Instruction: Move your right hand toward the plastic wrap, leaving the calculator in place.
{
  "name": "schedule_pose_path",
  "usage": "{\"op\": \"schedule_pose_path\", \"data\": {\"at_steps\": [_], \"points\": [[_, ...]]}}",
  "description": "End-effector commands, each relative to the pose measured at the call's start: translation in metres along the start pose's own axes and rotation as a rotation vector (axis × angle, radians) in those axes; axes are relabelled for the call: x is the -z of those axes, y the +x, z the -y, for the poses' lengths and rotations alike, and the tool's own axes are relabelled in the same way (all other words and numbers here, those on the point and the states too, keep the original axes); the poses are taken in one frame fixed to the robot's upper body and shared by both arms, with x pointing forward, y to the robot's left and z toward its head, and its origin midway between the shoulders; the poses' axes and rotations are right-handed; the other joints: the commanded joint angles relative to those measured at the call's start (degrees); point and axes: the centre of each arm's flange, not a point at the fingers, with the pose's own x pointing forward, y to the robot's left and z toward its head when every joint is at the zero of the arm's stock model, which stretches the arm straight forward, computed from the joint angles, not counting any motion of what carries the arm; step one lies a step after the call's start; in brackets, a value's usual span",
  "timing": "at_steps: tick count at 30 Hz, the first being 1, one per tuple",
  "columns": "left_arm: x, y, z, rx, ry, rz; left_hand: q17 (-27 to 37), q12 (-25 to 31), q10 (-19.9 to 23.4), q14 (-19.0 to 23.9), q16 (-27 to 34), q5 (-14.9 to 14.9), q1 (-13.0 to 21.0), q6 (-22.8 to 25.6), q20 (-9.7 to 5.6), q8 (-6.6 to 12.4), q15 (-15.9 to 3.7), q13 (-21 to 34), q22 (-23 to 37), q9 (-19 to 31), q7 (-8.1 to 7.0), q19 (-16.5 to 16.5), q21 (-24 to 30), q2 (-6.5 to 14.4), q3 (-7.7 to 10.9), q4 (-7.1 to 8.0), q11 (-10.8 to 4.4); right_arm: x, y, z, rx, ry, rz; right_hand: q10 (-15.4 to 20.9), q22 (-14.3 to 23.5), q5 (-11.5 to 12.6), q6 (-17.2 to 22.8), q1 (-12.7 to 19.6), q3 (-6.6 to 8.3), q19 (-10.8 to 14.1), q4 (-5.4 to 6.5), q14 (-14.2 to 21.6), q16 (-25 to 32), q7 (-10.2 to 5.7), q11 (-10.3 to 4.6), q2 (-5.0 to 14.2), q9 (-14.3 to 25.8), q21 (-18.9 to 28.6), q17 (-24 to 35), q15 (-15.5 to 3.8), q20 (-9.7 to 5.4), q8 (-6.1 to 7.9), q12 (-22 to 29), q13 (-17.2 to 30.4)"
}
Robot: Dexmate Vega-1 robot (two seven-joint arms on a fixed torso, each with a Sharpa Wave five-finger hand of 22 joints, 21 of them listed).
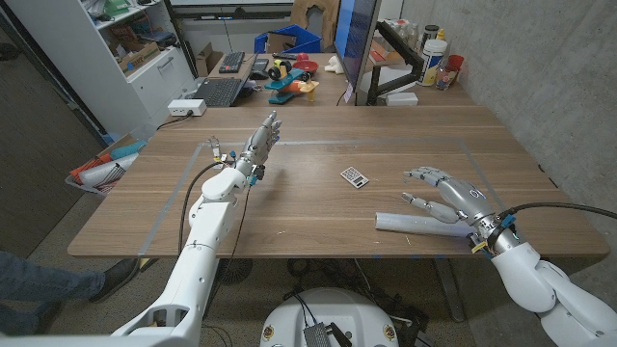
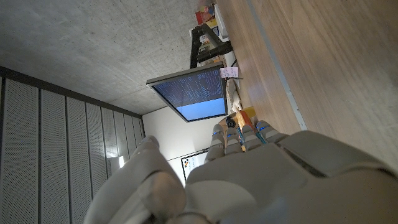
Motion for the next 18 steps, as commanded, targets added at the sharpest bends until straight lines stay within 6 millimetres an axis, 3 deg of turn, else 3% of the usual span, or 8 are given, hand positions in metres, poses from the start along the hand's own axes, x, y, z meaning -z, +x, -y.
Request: {"op": "schedule_pose_path", "data": {"at_steps": [1,18], "points": [[-0.0009,0.0006,-0.0005,0.006,0.005,0.003,0.14,-0.06,0.09,0.15,-0.1,0.01,-0.03,0.34,-0.11,-0.07,-0.04,-0.02,0.23,0.13,0.23,0.26,-0.44,0.45,0.27,-0.28,-0.2,-0.0068,-0.0051,-0.004,-0.03,-0.03,0.015,0.8,0.12,0.43,0.38,-0.05,-0.1,-0.97,0.08,-0.1,-0.04,-0.16,-0.11,0.38,0.19,-0.55,0.2,-5.09,0.39,0.14,0.37,0.23],[0.0015,-0.0022,-0.0022,0.006,0.003,-0.003,0.14,-0.06,0.15,0.18,-0.09,-0.02,-0.09,0.45,-0.07,-0.06,-0.05,-0.01,0.24,0.13,0.19,0.36,-0.8,0.52,0.18,-0.36,-0.12,-0.0077,-0.0102,-0.0107,-0.055,-0.05,-0.008,1.99,0.12,1.15,0.88,0.23,-0.12,-2.04,-0.04,1.2,0.28,0.02,-0.85,0.57,0.17,-0.79,0.13,-4.75,2.42,-0.08,0.64,0.24]]}}
